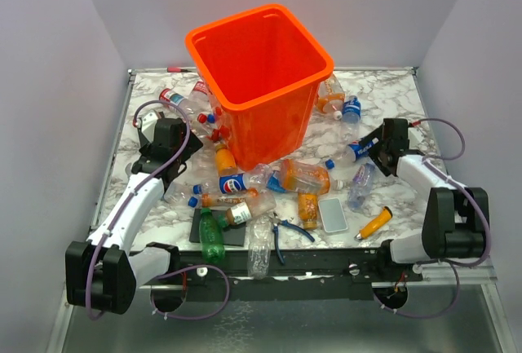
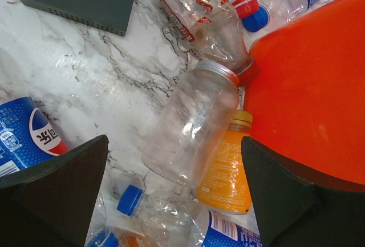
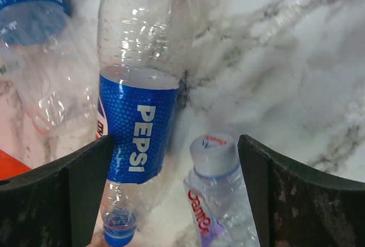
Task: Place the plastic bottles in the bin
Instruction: Pick up the plastic bottle at the center of the board, then place the plastic bottle in the trash bin.
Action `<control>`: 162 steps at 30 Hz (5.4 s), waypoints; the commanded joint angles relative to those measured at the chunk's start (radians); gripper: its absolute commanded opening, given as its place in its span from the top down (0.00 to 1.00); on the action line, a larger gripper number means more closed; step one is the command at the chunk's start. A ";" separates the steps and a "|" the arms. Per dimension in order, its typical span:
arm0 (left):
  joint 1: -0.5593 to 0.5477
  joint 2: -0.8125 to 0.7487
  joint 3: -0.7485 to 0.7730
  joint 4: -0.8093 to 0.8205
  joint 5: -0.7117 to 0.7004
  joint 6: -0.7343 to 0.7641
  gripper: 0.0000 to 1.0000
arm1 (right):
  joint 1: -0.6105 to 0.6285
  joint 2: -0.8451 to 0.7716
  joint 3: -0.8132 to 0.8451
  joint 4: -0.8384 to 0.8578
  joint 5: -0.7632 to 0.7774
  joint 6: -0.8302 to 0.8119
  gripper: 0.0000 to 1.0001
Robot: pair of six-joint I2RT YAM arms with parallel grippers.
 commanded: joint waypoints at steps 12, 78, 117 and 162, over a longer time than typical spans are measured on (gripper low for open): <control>-0.003 -0.034 -0.018 0.018 0.025 0.011 0.01 | -0.042 0.142 0.138 0.084 0.015 -0.035 0.02; -0.080 -0.045 0.617 0.200 0.512 0.201 0.01 | -0.069 -0.424 0.552 0.183 -0.664 -0.061 0.67; -0.826 0.381 0.699 0.728 0.858 0.173 0.45 | 0.077 -0.437 0.381 0.949 -1.033 0.426 0.61; -0.449 0.460 1.176 0.106 -0.083 0.633 0.59 | 0.093 -0.949 -0.050 -0.097 -0.390 -0.098 0.00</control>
